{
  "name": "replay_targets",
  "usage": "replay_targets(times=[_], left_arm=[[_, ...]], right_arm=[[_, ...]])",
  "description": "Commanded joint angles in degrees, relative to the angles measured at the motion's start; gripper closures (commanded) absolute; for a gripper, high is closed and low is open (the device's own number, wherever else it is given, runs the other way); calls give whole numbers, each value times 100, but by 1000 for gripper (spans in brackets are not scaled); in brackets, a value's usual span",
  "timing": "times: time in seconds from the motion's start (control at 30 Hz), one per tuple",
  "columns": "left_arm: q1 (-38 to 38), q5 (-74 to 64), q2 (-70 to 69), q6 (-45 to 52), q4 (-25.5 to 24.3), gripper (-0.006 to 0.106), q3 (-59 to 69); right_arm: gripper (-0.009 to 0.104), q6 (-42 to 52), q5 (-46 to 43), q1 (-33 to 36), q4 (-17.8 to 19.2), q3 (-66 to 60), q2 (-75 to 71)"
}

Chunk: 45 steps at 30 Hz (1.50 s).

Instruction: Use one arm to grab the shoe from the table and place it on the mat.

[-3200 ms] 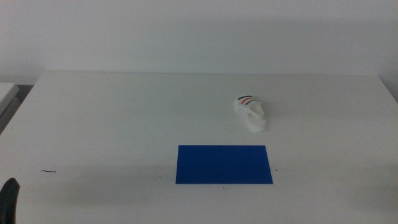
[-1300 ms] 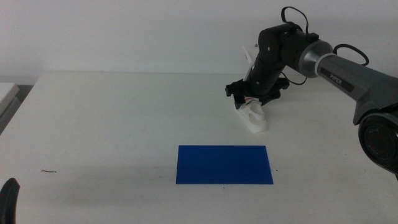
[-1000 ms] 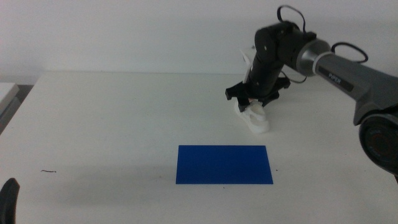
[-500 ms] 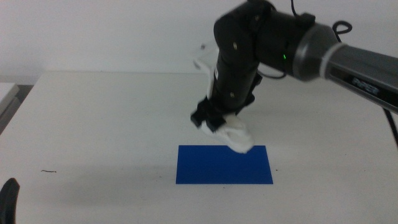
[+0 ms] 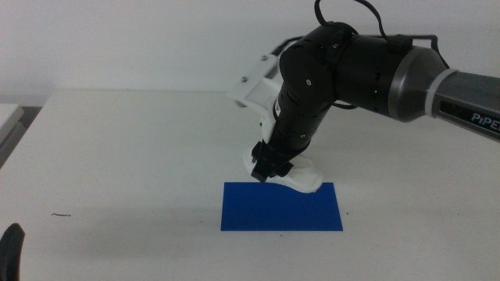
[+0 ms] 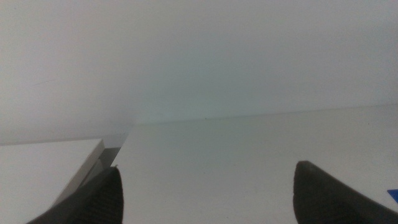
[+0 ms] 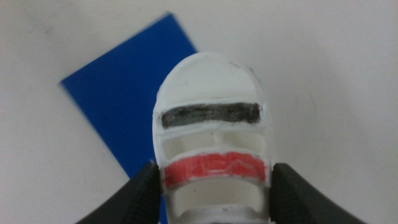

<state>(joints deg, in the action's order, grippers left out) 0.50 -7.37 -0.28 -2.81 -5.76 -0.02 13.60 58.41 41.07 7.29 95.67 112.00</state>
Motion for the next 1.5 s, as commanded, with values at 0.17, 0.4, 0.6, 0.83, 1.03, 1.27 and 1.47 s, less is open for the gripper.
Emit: replay_targets(times=[0.17,0.4,0.6,0.83,1.03,1.27,1.47], left_arm=[[2,75,28,-8,23,7,2],[2,75,28,-8,23,7,2],[2,75,28,-8,23,7,2],[2,75,28,-8,23,7,2],[2,75,28,-8,23,7,2],[2,75,28,-8,23,7,2],[2,75,28,-8,23,7,2]], right_arm=[[98,4563,287,-55,-806,-103,-65],[98,4196,-779,-271,-1074,-759,-65],[98,3397,-1211,-456,-1134,-881,54],[98,3447,-1379,-517,-1255,-881,302],[98,3451,-1474,-517,-1268,-881,535],[84,3440,-1452,-517,-1268,-881,601],[33,3274,-1488,-517,-1371,-908,404]])
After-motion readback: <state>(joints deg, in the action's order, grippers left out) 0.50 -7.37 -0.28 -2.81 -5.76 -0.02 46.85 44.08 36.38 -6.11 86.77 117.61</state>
